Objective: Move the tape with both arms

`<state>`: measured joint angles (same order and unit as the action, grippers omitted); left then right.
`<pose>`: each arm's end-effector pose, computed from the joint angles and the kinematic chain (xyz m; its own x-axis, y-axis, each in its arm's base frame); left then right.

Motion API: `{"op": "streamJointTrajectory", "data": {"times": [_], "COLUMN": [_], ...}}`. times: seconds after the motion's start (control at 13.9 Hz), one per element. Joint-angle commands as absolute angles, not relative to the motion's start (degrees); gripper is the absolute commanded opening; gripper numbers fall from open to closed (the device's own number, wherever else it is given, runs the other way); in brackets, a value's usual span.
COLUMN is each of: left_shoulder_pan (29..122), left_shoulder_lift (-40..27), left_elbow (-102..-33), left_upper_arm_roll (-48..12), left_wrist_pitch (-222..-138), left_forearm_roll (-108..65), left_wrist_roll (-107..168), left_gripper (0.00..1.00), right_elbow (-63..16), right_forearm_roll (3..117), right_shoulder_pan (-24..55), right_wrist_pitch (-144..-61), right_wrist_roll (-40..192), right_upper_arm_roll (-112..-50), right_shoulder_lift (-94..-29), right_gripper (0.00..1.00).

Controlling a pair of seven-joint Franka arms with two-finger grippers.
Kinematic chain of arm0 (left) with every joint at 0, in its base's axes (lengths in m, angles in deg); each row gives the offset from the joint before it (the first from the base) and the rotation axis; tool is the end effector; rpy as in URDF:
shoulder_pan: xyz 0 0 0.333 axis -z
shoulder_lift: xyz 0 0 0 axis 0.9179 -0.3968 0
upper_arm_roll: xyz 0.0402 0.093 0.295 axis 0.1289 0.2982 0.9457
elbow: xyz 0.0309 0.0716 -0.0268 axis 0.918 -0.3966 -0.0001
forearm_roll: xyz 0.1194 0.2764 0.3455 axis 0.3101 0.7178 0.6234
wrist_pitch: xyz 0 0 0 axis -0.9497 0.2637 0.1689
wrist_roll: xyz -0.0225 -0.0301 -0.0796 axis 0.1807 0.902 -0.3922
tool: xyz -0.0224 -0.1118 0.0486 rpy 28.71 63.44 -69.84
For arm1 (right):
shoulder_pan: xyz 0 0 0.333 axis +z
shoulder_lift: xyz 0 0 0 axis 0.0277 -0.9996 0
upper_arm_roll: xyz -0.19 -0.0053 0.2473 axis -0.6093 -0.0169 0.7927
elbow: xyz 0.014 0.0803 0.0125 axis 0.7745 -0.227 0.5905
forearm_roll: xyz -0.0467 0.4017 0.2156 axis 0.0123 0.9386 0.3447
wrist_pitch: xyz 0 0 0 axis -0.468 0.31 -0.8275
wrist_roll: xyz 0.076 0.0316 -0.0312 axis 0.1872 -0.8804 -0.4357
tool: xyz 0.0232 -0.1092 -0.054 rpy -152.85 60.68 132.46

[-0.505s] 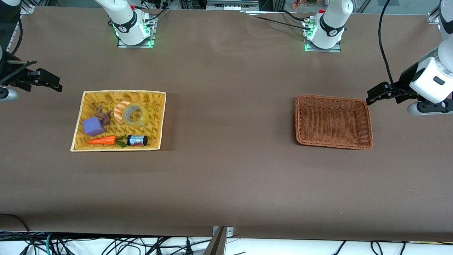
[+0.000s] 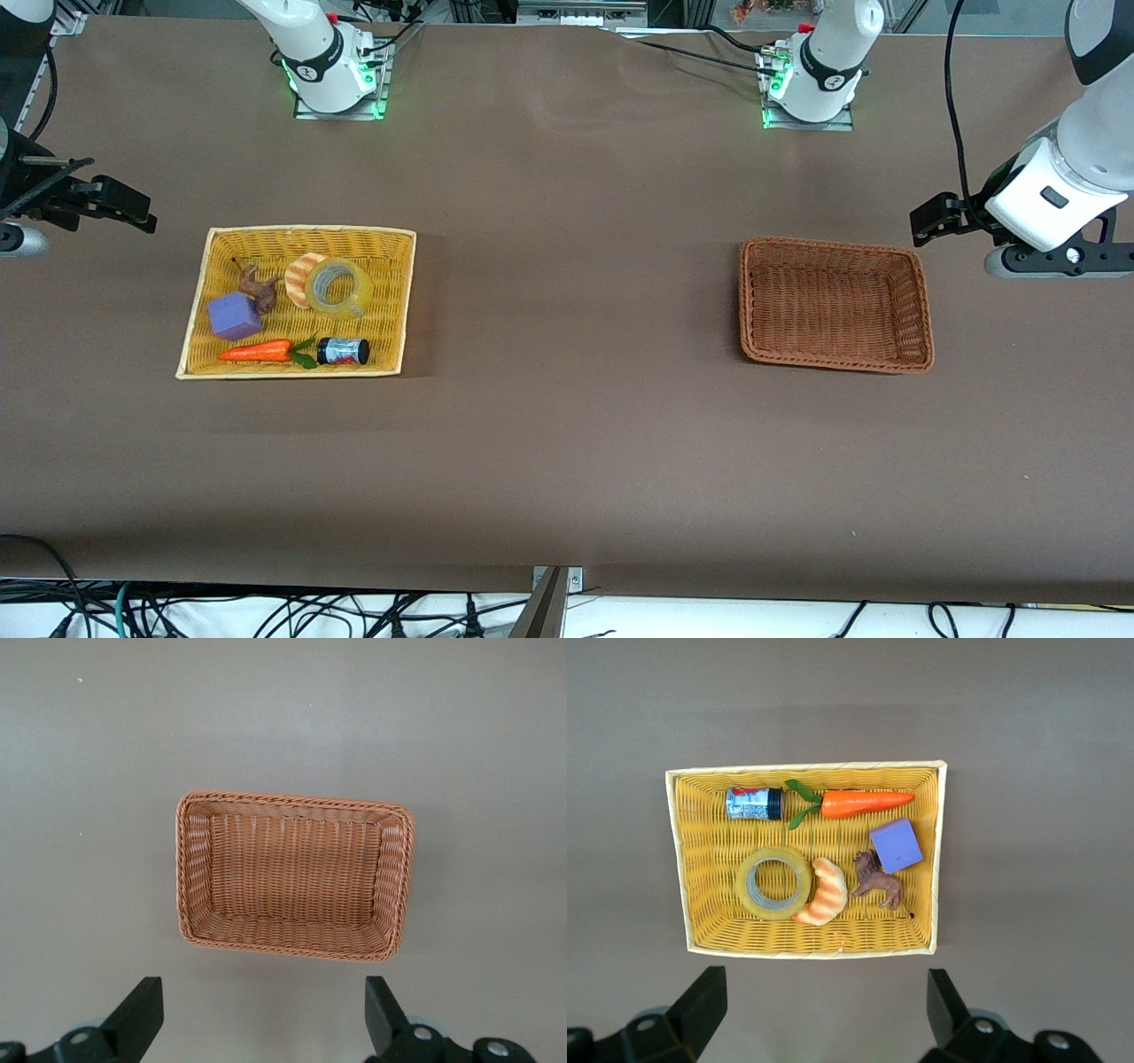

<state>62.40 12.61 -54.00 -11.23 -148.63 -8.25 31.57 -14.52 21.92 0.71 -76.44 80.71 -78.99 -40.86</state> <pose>0.6399 -0.0631 0.5619 0.9939 0.0129 -0.1097 0.0056 -0.9978 -0.0668 0.6344 -0.0130 0.5661 0.9977 -0.0102 -0.0677 -0.0089 -0.9998 0.0190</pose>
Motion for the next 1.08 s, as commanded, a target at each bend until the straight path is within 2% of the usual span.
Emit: {"op": "streamJointTrajectory", "data": {"times": [0.0, 1.01], "left_shoulder_pan": [62.1, 62.6], "left_shoulder_lift": [11.8, 10.6], "left_elbow": [-51.9, -51.8], "left_upper_arm_roll": [-11.1, -11.3], "left_wrist_pitch": [-147.1, -147.8], "left_forearm_roll": [-7.4, -8.8], "left_wrist_roll": [29.9, 30.8], "left_gripper": [1.0, 1.0], "right_elbow": [-13.2, -13.2], "right_forearm_roll": [21.4, 21.8], "right_shoulder_pan": [0.6, -0.1], "right_wrist_pitch": [-75.8, -75.8], "right_wrist_roll": [80.9, 81.1], "right_upper_arm_roll": [-78.9, -79.0], "right_shoulder_lift": [-41.2, -41.2], "right_gripper": [1.0, 1.0]}}
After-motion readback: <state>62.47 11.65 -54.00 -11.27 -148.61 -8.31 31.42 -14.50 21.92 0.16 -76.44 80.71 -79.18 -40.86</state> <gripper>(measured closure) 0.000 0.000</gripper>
